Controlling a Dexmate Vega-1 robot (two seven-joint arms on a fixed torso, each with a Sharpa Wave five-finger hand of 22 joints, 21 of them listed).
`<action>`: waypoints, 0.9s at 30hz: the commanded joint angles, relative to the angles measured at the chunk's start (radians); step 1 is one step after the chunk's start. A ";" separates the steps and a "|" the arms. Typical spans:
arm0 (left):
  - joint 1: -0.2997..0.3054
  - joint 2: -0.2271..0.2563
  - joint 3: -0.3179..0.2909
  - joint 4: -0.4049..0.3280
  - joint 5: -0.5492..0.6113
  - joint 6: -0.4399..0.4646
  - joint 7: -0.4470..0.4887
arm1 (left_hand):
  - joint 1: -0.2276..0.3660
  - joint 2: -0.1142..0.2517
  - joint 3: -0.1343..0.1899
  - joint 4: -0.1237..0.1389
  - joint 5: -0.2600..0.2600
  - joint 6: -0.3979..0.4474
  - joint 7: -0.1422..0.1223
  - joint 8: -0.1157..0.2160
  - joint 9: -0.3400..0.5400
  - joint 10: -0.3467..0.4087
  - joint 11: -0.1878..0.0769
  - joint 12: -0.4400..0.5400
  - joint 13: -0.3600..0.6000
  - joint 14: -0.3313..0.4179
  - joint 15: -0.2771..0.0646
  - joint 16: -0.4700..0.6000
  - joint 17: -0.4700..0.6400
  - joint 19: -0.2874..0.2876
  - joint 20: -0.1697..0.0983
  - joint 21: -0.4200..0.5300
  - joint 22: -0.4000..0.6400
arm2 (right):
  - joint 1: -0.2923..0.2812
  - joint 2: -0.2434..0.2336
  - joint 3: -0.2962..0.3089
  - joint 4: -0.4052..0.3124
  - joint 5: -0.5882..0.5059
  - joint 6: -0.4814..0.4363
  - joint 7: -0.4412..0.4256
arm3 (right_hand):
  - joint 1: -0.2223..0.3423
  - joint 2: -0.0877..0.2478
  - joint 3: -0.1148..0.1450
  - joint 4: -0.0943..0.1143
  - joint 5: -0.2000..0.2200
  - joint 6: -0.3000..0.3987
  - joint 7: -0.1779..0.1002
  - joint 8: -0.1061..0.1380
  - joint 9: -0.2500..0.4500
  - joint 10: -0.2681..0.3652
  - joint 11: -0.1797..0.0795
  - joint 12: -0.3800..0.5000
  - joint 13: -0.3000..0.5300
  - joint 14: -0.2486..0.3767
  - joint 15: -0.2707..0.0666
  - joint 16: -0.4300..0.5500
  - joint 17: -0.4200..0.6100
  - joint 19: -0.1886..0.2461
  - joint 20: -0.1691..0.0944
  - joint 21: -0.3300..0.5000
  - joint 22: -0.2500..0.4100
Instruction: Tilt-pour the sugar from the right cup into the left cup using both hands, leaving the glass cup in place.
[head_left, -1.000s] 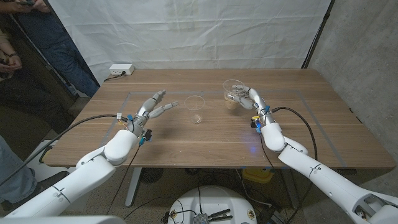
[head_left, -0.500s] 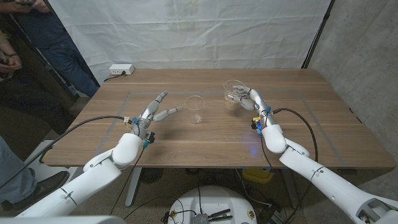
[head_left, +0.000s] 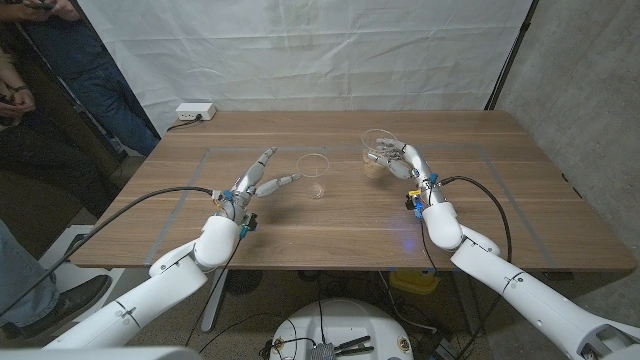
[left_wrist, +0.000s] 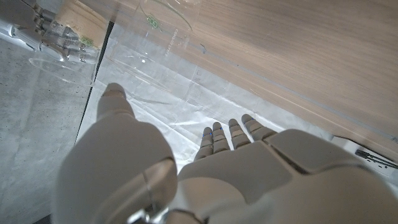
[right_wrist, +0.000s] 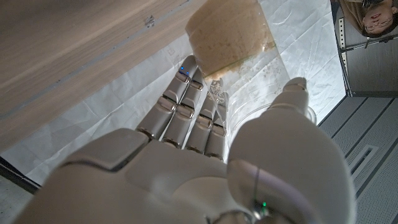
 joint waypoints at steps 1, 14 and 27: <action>-0.029 -0.012 0.044 0.000 0.052 0.033 -0.029 | 0.010 0.007 -0.006 -0.003 0.009 -0.013 -0.003 0.001 0.003 -0.003 -0.002 0.005 0.002 -0.004 -0.007 0.001 0.005 -0.015 0.003 0.000 0.004 | -0.019 0.002 0.012 0.002 0.014 0.018 -0.002 | -0.003 0.009 -0.001 0.003 -0.005 0.006 -0.003 -0.001 0.002 0.004 -0.002 0.000 0.002 0.000 -0.134 -0.002 0.003 -0.005 -0.127 -0.001 0.001; -0.045 -0.029 0.074 0.024 0.056 0.036 -0.035 | 0.013 0.011 -0.010 -0.002 0.016 -0.036 0.001 -0.005 0.004 -0.028 -0.001 -0.001 0.002 -0.020 -0.002 -0.002 0.005 -0.026 0.005 -0.001 0.004 | -0.022 0.002 0.017 0.007 0.015 0.023 -0.002 | -0.005 0.011 -0.003 0.005 -0.007 0.007 -0.002 -0.004 0.003 0.005 -0.002 -0.003 0.003 0.001 -0.133 -0.003 0.004 -0.006 -0.126 -0.001 0.001; -0.058 -0.054 0.087 0.069 0.044 0.003 -0.022 | 0.015 0.013 -0.012 -0.001 0.020 -0.035 0.001 -0.002 0.004 -0.028 -0.002 0.002 0.002 -0.020 -0.003 0.000 0.005 -0.028 0.004 0.001 0.004 | -0.021 0.002 0.018 0.010 0.020 0.024 0.006 | -0.006 0.013 -0.004 0.006 -0.010 0.007 -0.002 -0.007 0.003 0.006 0.000 -0.006 0.003 0.001 -0.132 -0.004 0.004 -0.006 -0.126 -0.002 0.000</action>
